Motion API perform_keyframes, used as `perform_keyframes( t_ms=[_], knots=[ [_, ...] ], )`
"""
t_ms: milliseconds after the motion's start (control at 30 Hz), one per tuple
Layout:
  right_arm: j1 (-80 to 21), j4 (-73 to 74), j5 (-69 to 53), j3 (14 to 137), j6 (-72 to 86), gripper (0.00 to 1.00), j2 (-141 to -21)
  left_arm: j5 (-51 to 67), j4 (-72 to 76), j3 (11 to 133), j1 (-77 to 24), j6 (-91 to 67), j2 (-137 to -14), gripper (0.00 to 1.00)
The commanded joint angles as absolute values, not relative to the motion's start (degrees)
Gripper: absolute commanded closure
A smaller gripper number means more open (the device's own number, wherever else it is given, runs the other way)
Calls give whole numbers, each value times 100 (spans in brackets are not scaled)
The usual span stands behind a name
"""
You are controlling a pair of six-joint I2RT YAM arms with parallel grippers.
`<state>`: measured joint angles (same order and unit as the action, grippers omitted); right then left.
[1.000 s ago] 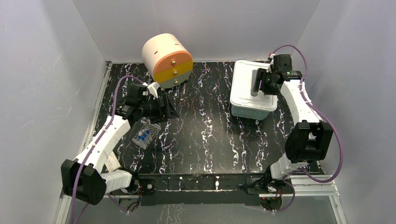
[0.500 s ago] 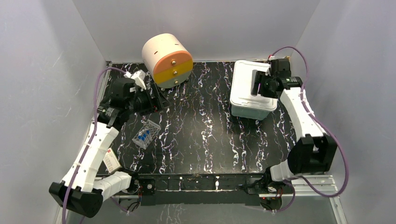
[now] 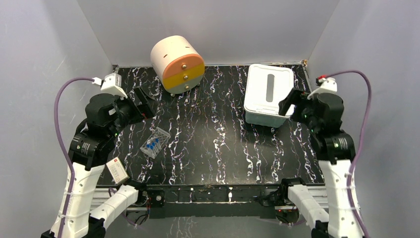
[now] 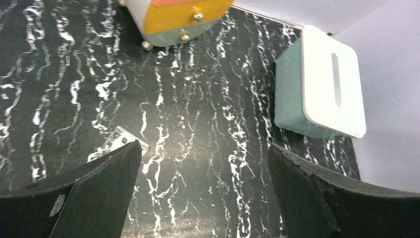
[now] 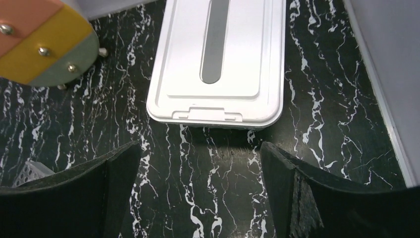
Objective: Organize the chemistry lab equipment
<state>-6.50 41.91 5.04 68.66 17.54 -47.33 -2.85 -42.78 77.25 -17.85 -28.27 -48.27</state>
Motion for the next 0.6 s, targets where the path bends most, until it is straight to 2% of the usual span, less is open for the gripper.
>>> perform_keyframes(
  t_ms=[0, 267, 567],
  knots=[
    [-658, 3868, 933, 6741, 1898, 1, -4033, -1327, -4631, 7997, -1779, -2674, -4774, 2],
    [-655, 3648, 1264, 6534, 1890, 1, -3314, -2726, -4913, 8535, -1863, -2529, -4542, 2],
    [-651, 3551, 1274, 6435, 1890, 1, -3167, -3065, -4892, 8624, -1911, -2388, -4387, 2]
  ],
)
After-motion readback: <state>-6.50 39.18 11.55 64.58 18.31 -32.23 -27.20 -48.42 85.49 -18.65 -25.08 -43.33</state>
